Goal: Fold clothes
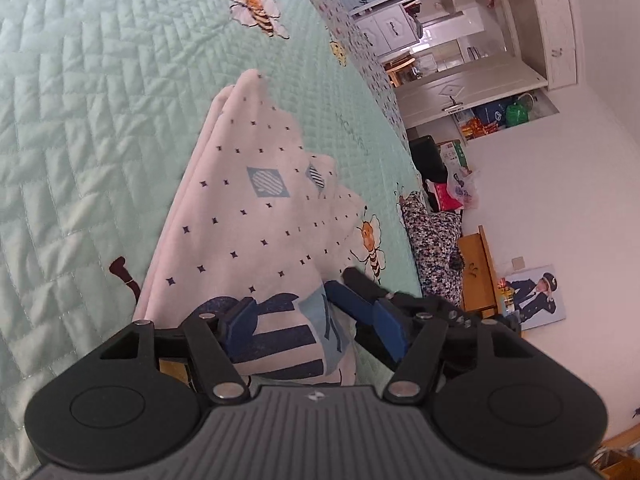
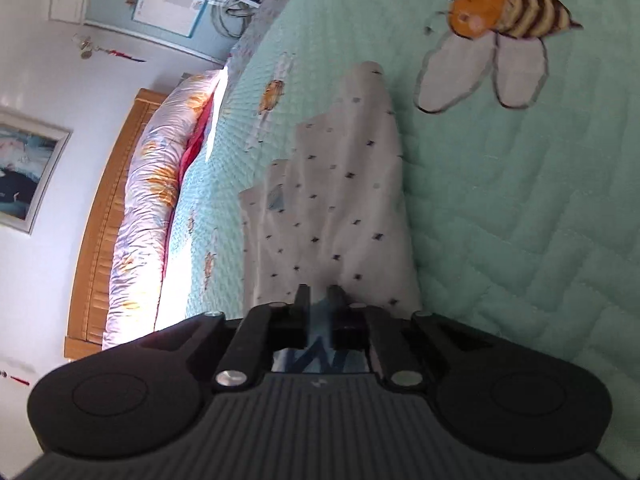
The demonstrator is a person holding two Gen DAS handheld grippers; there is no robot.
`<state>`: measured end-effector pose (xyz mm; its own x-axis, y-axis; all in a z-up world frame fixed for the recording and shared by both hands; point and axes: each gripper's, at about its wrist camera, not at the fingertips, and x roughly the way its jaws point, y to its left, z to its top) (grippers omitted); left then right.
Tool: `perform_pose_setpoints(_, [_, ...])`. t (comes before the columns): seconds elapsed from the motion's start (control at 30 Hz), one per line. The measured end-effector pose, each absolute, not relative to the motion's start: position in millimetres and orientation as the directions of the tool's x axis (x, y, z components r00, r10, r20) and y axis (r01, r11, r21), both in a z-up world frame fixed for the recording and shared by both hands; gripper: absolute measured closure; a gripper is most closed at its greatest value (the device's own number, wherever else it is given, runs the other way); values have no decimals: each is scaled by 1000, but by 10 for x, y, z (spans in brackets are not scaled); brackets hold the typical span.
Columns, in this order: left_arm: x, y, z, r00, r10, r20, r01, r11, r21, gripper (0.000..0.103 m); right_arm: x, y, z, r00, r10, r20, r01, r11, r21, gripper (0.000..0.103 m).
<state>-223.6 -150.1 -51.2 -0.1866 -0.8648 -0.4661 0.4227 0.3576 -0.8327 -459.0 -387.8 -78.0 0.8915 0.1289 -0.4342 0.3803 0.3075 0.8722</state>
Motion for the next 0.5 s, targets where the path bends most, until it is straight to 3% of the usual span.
perform_pose_setpoints(0.07, [-2262,-1582,-546,-195,-860,-472,441,353,-825,35,-4489,-3959,-665,922,132,-363,317,280,906,72])
perform_pose_setpoints(0.17, [-2301,-1703,-597,-207,-852,-481,469,345,-813,35,-4140,-4161,-546,923,155,-351,295,301,907,70])
perform_pose_setpoints(0.37, [-2380,-1946,-699,-229,-835,-499,522,327,-787,39,-3568,-4405,-876,845,201,-495,407,360,840,66])
perform_pose_setpoints(0.4, [-2380,-1961,-702,-232,-835,-499,527,323,-786,39,-3473,-4445,-935,829,207,-519,425,371,826,96])
perform_pose_setpoints(0.43, [-2373,-1967,-699,-236,-834,-499,530,320,-785,39,-3379,-4485,-994,813,213,-542,442,381,812,103])
perform_pose_setpoints(0.5, [-2349,-1979,-705,-246,-831,-500,530,317,-787,39,-3412,-4535,-1027,828,221,-515,429,340,837,103])
